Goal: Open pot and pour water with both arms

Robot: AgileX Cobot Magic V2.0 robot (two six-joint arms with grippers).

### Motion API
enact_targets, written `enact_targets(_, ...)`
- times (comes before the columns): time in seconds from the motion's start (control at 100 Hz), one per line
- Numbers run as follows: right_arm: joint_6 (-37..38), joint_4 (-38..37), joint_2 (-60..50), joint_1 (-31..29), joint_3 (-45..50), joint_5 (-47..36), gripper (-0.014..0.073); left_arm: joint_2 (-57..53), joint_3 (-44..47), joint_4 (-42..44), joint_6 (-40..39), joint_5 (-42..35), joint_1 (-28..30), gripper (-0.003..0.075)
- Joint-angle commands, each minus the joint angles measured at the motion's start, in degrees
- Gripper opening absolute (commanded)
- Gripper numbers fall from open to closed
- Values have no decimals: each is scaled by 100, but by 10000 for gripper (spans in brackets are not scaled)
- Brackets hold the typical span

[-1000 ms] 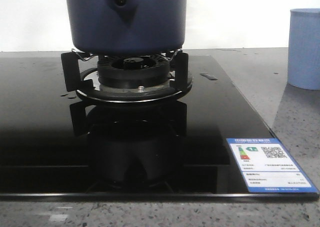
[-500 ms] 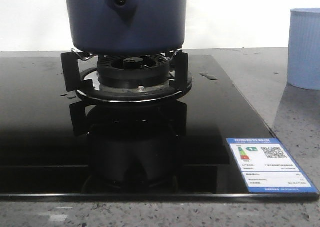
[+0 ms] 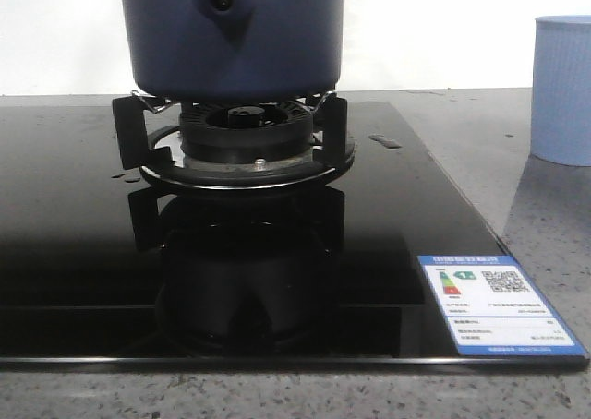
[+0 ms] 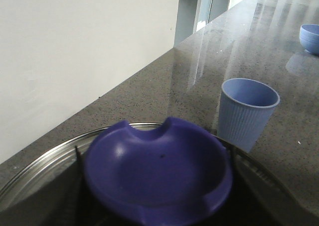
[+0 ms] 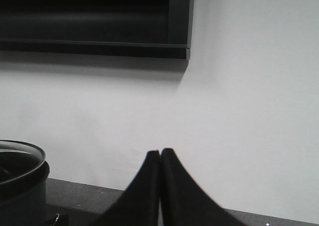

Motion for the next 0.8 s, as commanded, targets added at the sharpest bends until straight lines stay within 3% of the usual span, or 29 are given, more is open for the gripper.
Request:
enact_targets(0.0, -4, -1, -31, 7, -147, -345, -74, -185, -179, -599, 68, 212, -50, 312)
enact_targets(0.36, -4, -1, -31, 7, -147, 363, -74, 12, -179, -545, 82, 653, -50, 312)
enact_targets(0.57, -4, -1, -31, 7, -147, 394, -74, 12, -179, -320, 82, 1140, -50, 312)
enact_targets(0.79, -4, -1, -31, 7, -147, 394, -74, 12, -179, -137, 82, 1161, -50, 312)
